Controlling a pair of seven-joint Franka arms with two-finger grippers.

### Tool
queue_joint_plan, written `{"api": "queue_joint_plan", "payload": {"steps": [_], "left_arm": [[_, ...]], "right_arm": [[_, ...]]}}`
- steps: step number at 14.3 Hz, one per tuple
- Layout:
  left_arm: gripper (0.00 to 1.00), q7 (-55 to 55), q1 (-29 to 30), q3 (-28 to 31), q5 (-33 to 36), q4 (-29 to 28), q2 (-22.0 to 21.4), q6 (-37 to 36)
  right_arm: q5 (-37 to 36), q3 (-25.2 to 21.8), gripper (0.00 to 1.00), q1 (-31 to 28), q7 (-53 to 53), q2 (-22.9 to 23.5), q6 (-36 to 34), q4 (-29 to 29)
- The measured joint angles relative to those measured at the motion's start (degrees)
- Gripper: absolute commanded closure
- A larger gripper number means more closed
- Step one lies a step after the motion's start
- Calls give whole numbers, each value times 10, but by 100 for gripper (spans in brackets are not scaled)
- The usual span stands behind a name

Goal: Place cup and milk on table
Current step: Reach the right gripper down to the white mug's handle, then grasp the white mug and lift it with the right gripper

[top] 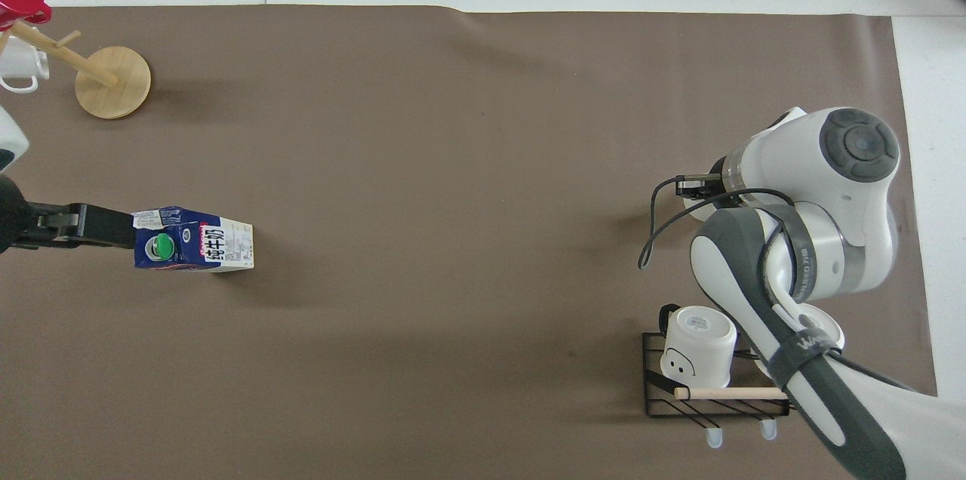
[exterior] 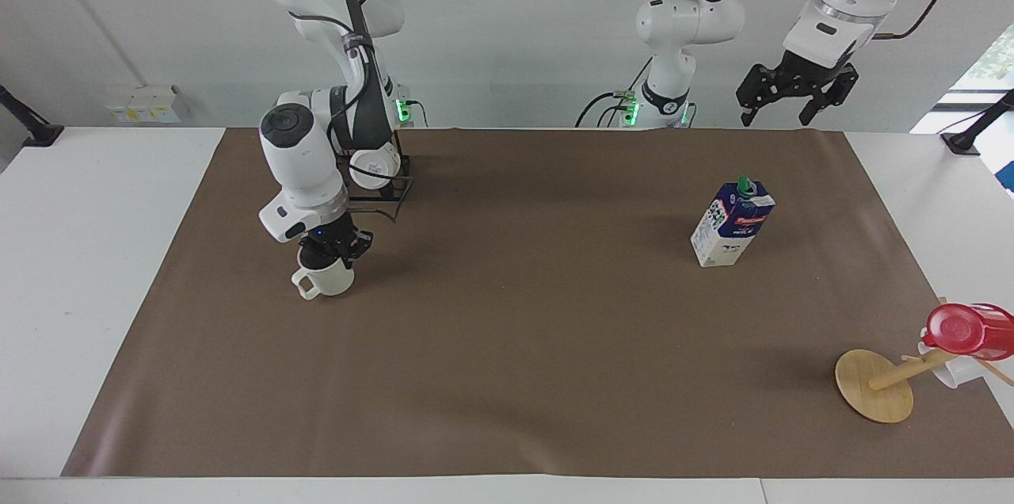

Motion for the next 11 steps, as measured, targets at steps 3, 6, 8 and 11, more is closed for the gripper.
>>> {"api": "queue_joint_plan", "payload": {"steps": [3, 6, 8, 11], "left_arm": [[0, 0, 0, 0, 0, 0, 0, 0], [0, 0, 0, 0, 0, 0, 0, 0], [0, 0, 0, 1, 0, 0, 0, 0], [0, 0, 0, 1, 0, 0, 0, 0]], "right_arm": [[0, 1, 100, 21, 44, -20, -49, 27], [-1, 2, 100, 64, 113, -24, -90, 58], [-1, 3, 100, 93, 154, -24, -93, 63], [0, 4, 100, 130, 205, -23, -93, 66]]}}
